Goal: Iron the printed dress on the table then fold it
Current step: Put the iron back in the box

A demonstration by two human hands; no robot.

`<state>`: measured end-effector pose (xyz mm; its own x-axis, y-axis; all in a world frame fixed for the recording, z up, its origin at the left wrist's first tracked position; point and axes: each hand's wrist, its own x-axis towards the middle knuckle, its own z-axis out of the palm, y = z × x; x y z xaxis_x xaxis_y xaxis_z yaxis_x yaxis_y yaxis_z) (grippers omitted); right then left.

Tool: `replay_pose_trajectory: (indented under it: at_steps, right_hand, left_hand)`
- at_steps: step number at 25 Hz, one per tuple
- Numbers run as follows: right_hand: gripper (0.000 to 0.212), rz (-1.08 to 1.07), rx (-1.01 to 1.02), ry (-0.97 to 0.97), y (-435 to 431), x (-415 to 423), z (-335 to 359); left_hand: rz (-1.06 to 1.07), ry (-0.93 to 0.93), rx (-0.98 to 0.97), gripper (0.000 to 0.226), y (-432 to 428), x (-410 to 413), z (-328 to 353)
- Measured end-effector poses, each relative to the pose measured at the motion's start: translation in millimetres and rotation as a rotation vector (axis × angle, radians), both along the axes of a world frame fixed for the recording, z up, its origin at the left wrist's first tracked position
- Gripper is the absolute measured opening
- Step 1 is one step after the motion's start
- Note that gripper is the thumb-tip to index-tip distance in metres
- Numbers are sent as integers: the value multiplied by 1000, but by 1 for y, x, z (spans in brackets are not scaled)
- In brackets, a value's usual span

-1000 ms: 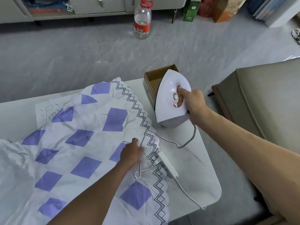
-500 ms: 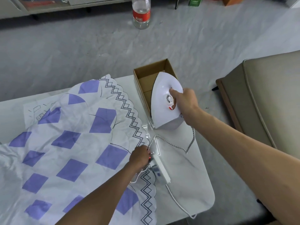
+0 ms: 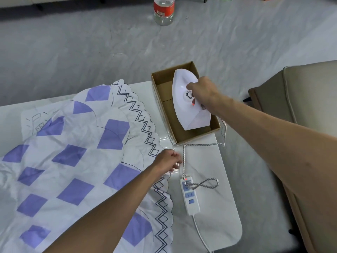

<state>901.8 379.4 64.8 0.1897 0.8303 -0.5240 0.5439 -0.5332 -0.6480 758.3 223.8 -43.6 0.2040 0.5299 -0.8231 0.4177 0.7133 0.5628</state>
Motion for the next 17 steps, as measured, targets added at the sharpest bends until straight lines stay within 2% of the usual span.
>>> replay_pose_trajectory:
  at_steps: [2,4,6,10,13,17]
  right_hand:
    - [20,30,-32,-8,5,-10,-16]
    - [17,73,-60,-51,9,-18,-32]
    - [32,119,-85,-115,11,-24,-45]
    - [45,98,-114,-128,15,-26,-71]
    - [45,40,-128,-126,15,-26,-90]
    - [45,90,-91,-212,9,-29,-99]
  left_hand:
    - [89,21,6,21,8,-15,4]
    - [177,150,116,28,19,-28,6]
    - [220,206,232,40,34,-29,10]
    - [-19,395,335,62,59,-7,7]
    - [-37,416,345,53,65,0,-2]
    - [8,346,357,45,64,0,-6]
